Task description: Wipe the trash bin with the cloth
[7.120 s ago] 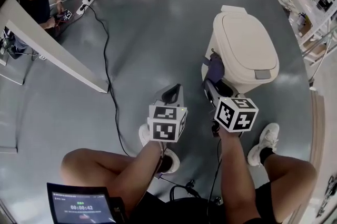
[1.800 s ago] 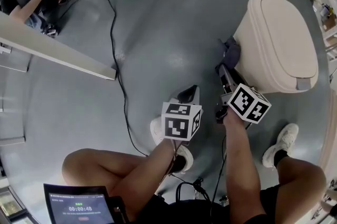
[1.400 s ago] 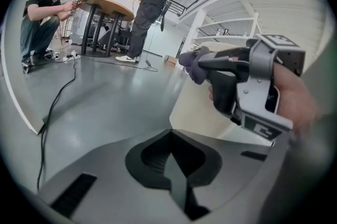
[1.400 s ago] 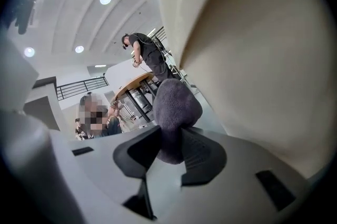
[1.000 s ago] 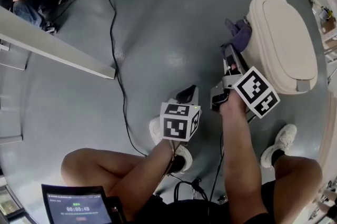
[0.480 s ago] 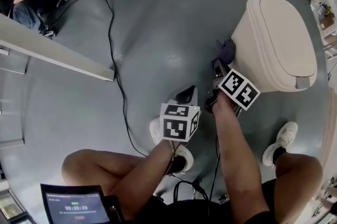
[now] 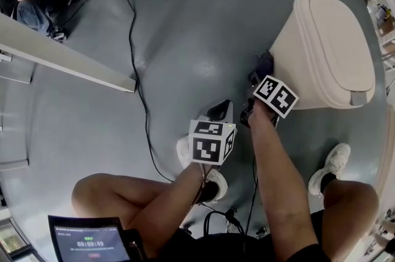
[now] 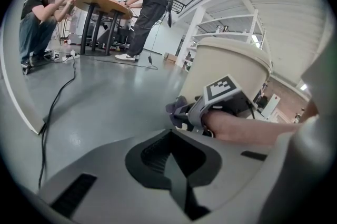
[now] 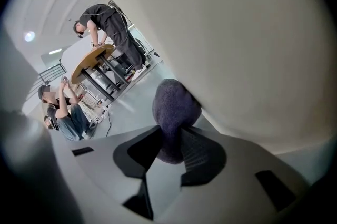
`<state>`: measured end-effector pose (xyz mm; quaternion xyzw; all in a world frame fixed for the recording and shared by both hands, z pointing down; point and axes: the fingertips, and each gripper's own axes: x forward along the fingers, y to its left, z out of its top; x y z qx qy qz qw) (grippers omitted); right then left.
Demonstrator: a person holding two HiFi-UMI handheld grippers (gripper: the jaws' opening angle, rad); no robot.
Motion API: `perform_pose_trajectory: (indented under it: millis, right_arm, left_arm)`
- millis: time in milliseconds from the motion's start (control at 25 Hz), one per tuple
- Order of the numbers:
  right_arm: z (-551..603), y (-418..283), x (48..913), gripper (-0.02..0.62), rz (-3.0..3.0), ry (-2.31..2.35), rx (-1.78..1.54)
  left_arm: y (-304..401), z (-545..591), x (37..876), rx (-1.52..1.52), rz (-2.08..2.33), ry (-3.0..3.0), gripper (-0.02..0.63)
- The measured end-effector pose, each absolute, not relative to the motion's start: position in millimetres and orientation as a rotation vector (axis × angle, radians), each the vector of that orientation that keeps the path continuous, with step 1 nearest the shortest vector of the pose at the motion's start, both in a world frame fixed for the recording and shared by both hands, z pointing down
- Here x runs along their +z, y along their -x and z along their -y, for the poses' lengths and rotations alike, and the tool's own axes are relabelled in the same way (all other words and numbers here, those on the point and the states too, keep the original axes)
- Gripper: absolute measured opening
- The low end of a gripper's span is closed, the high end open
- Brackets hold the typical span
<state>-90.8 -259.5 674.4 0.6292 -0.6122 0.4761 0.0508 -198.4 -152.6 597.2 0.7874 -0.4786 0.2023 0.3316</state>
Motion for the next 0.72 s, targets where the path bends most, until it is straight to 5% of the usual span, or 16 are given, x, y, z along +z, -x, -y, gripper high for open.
perform_pose_trajectory:
  millis: [320, 720]
  right_arm:
    - [243, 112, 649, 0.109, 1.993, -1.803, 1.099]
    - [198, 159, 501, 0.109, 2.478, -1.454, 0.447]
  left_arm:
    - [202, 157, 578, 0.522, 1.294, -2.081, -0.002]
    - [212, 161, 552, 0.567, 1.454, -2.091, -0.002]
